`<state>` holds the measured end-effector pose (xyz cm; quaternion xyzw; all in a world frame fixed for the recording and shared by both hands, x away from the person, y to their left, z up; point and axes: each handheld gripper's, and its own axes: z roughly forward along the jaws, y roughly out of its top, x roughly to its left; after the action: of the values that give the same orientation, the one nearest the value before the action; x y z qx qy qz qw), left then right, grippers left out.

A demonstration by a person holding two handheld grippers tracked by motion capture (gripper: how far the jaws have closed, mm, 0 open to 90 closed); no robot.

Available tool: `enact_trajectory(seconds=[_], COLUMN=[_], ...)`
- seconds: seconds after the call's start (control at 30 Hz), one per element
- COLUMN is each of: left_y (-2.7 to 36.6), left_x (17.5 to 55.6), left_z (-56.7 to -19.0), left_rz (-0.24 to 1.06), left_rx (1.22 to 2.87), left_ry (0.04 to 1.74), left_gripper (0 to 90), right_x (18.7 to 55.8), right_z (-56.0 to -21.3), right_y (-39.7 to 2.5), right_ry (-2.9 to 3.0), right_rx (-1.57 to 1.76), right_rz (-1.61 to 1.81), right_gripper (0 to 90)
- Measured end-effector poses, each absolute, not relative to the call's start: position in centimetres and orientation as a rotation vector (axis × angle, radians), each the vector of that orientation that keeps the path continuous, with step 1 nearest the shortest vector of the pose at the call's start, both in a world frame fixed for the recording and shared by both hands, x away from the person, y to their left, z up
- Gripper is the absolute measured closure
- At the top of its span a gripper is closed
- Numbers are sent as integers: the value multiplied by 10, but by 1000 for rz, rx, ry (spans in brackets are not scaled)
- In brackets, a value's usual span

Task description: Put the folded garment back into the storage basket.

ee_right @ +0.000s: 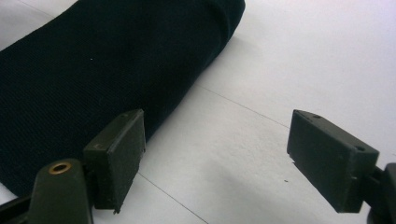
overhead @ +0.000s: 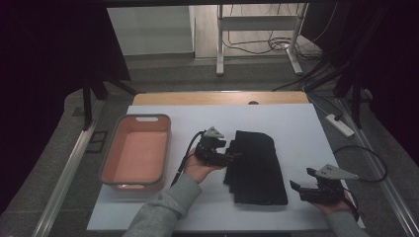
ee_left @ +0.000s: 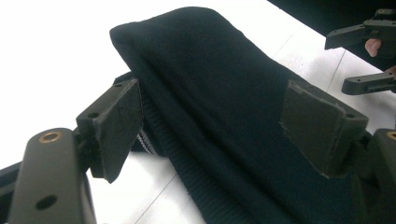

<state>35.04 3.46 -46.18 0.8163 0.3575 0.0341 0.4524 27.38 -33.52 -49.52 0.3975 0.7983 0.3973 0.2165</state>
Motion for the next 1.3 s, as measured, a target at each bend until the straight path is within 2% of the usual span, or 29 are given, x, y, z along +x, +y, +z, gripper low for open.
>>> enact_trajectory(seconds=[1.3], left_y=[7], left_x=[377], left_z=[-480], left_rz=[45], left_rx=[2047], left_ry=[925], left_gripper=[205], right_x=[275], right_z=[-496], right_y=[-336], right_ry=[2211], right_rx=[1107], right_rz=[1103], right_gripper=[203])
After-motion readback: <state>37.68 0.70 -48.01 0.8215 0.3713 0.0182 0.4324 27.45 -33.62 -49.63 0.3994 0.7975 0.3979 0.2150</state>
